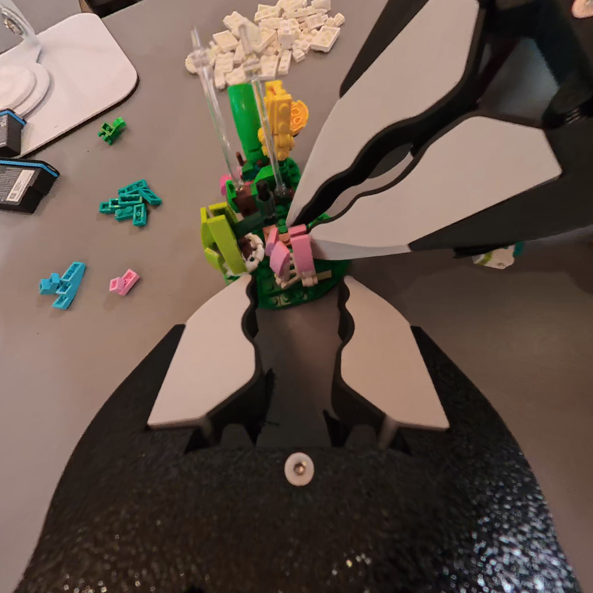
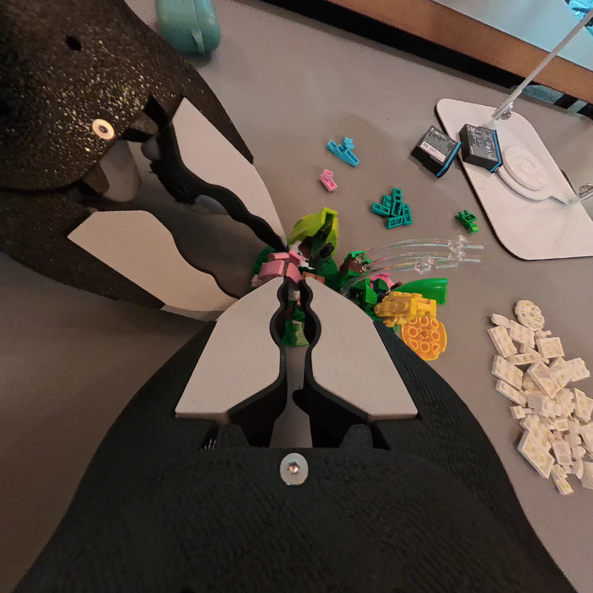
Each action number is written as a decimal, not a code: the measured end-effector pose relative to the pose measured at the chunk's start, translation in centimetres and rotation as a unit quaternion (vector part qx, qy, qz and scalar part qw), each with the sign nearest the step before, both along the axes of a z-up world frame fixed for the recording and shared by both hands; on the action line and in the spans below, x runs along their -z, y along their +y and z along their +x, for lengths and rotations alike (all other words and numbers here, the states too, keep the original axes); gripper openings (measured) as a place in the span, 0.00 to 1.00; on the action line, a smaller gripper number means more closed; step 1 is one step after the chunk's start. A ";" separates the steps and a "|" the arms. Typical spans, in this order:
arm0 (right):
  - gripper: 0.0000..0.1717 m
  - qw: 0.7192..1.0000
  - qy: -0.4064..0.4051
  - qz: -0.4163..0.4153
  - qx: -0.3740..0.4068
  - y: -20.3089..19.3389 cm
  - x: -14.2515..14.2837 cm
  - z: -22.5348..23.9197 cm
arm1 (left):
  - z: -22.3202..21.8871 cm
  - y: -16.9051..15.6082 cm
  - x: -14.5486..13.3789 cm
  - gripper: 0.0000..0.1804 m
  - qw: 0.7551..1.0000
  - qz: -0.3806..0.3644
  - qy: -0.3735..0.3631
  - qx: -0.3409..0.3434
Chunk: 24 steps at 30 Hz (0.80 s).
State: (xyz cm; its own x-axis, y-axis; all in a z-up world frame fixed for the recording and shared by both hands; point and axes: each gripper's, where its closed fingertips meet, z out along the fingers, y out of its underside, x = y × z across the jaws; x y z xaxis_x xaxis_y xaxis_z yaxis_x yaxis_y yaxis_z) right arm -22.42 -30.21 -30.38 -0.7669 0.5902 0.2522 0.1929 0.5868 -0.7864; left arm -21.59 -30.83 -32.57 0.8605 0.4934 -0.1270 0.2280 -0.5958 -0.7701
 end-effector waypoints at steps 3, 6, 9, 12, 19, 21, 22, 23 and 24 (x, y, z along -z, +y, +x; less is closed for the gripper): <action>0.03 1.000 0.012 0.003 0.003 0.2 0.0 0.2 | 0.2 0.1 -0.9 0.23 0.999 0.034 0.002 0.007; 0.03 1.000 0.008 -0.008 0.013 0.3 0.0 0.5 | 0.3 0.0 -1.2 0.21 0.998 0.058 -0.019 0.011; 0.03 0.999 -0.002 -0.030 0.021 0.4 -0.4 0.7 | 0.4 0.1 -1.6 0.21 0.998 0.068 -0.010 0.015; 0.03 0.997 -0.014 -0.055 0.051 0.4 -0.5 0.6 | 0.4 0.1 -1.8 0.22 0.998 0.068 0.003 0.016; 0.03 0.995 -0.031 -0.062 0.074 0.0 -0.3 0.7 | 0.5 0.2 -1.5 0.20 0.998 0.052 0.012 0.020; 0.03 0.994 -0.041 -0.071 0.070 -0.1 -0.1 0.8 | 0.6 0.3 -1.2 0.20 0.999 0.038 0.020 0.023; 0.03 0.994 -0.042 -0.070 0.069 -0.1 0.0 0.8 | 0.7 0.3 -1.1 0.18 0.999 0.030 0.024 0.026; 0.03 0.994 -0.042 -0.070 0.071 -0.1 0.0 0.8 | 0.6 0.3 -1.1 0.17 0.999 0.026 0.033 0.023; 0.03 0.994 -0.042 -0.071 0.075 0.0 0.0 0.7 | 0.6 0.3 -1.2 0.17 0.999 0.025 0.040 0.021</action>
